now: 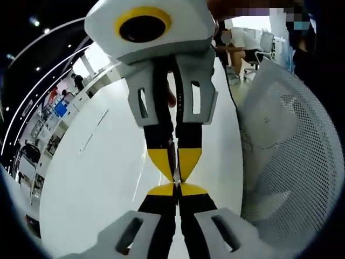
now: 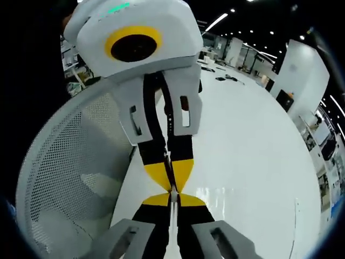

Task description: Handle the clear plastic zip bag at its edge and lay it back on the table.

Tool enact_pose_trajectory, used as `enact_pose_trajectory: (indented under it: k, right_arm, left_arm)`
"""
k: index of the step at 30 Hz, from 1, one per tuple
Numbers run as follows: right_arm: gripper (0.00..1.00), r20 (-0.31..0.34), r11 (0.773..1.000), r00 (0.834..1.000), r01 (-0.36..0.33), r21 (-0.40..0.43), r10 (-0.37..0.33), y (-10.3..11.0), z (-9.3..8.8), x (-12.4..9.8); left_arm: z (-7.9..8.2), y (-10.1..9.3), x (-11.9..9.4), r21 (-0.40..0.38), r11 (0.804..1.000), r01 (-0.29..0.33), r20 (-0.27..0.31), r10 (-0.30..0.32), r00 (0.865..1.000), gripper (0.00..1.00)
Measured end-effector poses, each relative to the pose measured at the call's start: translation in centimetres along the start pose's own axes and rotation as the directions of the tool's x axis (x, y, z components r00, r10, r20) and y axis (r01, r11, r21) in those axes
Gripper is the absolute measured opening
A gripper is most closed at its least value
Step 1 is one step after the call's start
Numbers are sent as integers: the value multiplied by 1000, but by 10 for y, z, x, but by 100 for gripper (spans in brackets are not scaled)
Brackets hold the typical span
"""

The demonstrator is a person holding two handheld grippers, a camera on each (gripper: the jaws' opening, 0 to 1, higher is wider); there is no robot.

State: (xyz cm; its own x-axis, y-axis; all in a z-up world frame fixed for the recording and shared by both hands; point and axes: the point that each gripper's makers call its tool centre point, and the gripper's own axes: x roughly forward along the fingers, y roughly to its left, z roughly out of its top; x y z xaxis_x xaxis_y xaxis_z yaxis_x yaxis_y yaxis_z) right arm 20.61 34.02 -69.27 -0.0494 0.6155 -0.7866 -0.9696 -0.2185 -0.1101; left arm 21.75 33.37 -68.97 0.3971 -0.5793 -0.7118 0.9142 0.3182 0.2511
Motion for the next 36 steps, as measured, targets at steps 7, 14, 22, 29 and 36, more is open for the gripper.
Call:
enact_pose_trajectory:
  k: [7, 14, 22, 29, 36]
  right_arm:
    - [0, -2, 1000, 1000, 11, 17, -11, -4, -2, -1]
    - [0, -23, 1000, 1000, 18, 21, -17, -6, -10, -4]
    - [0, -44, 1000, 999, 9, 0, -9, -2, -13, -5]
    - [0, -30, 1000, 999, 16, 1, -16, -3, -9, -6]
    - [0, -28, 1000, 1000, 10, 2, -10, -1, -7, -5]
  left_arm:
    - [-3, 5, -1, -40, 999, -29, 0, 29, 1000, 0]
    - [-8, 5, 0, -55, 998, -27, -14, 26, 1000, 0]
    - [-8, -1, 6, -14, 1000, 7, -50, -7, 999, 0]
    - [-6, 0, 8, -1, 1000, -1, -43, 1, 999, 4]
    - [-2, -1, 8, -6, 1000, 4, -38, -4, 999, 0]
